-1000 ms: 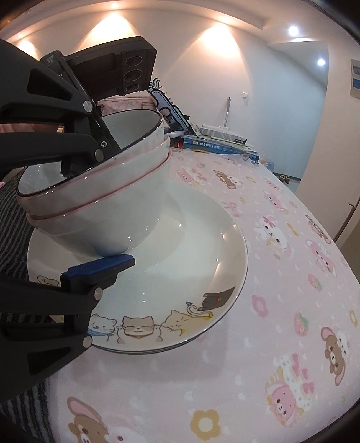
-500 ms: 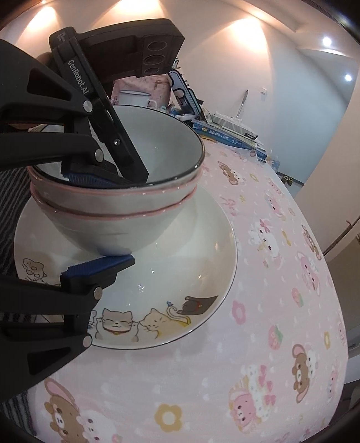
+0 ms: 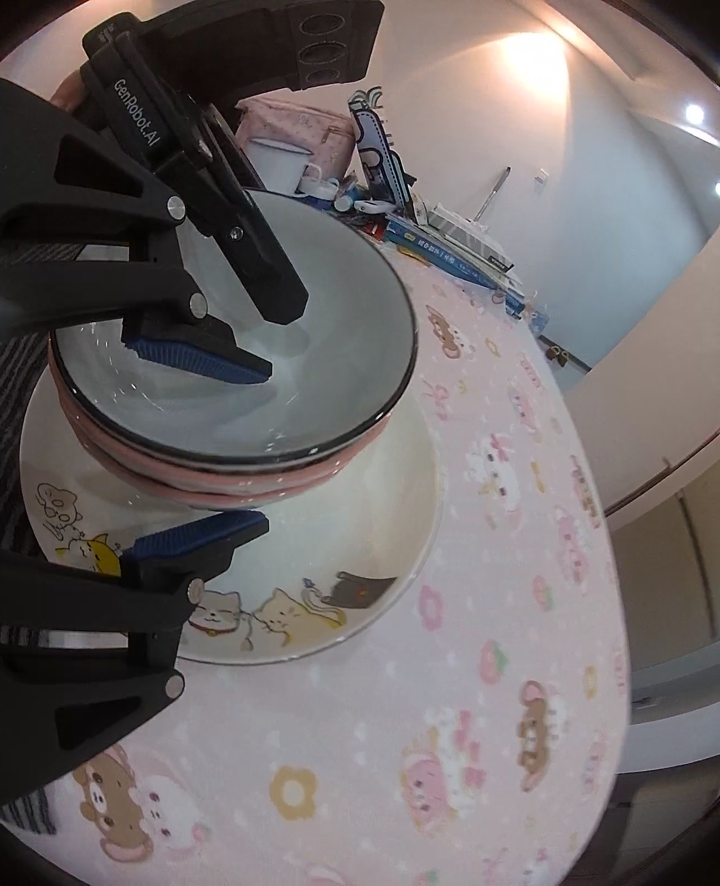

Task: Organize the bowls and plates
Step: 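Lower the nested bowls onto the 'Life' plate stack, then open both grippers and pull them back from the bowls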

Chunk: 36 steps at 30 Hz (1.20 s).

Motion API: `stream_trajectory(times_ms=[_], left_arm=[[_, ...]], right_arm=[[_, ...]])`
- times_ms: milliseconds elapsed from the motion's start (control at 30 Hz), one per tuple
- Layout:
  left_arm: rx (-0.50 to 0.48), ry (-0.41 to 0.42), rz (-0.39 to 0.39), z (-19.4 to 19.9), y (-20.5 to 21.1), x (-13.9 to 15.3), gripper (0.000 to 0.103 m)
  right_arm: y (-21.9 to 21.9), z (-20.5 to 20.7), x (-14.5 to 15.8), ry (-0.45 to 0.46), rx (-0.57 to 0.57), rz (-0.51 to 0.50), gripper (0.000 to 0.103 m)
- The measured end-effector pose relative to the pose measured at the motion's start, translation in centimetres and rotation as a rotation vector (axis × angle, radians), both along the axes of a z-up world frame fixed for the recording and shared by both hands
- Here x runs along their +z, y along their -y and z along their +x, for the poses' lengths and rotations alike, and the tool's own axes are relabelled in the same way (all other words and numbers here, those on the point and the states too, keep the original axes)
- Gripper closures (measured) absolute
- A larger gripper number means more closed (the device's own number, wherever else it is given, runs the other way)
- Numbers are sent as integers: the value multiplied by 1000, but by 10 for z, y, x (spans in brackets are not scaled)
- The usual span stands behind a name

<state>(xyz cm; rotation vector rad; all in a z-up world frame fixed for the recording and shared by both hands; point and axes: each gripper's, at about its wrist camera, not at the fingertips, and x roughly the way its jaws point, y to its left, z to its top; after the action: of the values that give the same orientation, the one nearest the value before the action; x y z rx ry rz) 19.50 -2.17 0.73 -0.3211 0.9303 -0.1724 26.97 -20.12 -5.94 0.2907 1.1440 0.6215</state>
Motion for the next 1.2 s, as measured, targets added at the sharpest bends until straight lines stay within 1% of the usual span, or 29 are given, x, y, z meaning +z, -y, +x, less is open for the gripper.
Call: stream_trajectory(times_ms=[67,167,233,300,367,400,433,467,600,667,700,800,867,967,1033,1067,1100,1200], left_arm=[[10,28,28,-3,0,4,59],[31,60,55,-10,-2,13,59],[36,119,84,-21,-1,24,59],[44,183,121,-32,1,36,58],[47,265,147,-46,3,51,50],[50,300,154,-51,4,57,40],[55,337,165,-57,5,62,35],[62,383,184,-65,6,69,34],[85,445,209,-84,4,87,27],[102,498,221,-95,2,95,20],[116,536,234,-102,2,99,16],[132,627,277,-119,3,111,16],[108,652,266,-126,3,116,16],[125,700,234,-140,-3,124,14],[130,751,236,-152,-4,129,6],[136,784,244,-159,-4,130,1],[138,819,249,-166,-5,130,0],[126,919,264,-184,-6,126,0]], right_arm=[[1,-4,8,45,-2,-15,55],[5,-7,14,45,-13,0,52],[9,-12,21,66,-15,3,52],[10,-18,31,122,-23,-12,51],[12,-24,43,162,-23,-3,50],[13,-28,49,183,-24,-3,49],[13,-32,54,207,-22,0,49],[13,-37,60,238,-17,1,49],[15,-60,85,369,-30,-19,49],[18,-73,98,450,-44,-31,48],[20,-80,104,492,-53,-38,45],[27,-98,120,597,-96,-69,43],[32,-106,129,635,-119,-67,42],[43,-116,141,677,-159,-41,42],[48,-126,148,733,-196,-52,41],[50,-131,151,767,-219,-66,37],[52,-137,154,802,-248,-82,32],[60,-149,159,860,-342,-100,21]])
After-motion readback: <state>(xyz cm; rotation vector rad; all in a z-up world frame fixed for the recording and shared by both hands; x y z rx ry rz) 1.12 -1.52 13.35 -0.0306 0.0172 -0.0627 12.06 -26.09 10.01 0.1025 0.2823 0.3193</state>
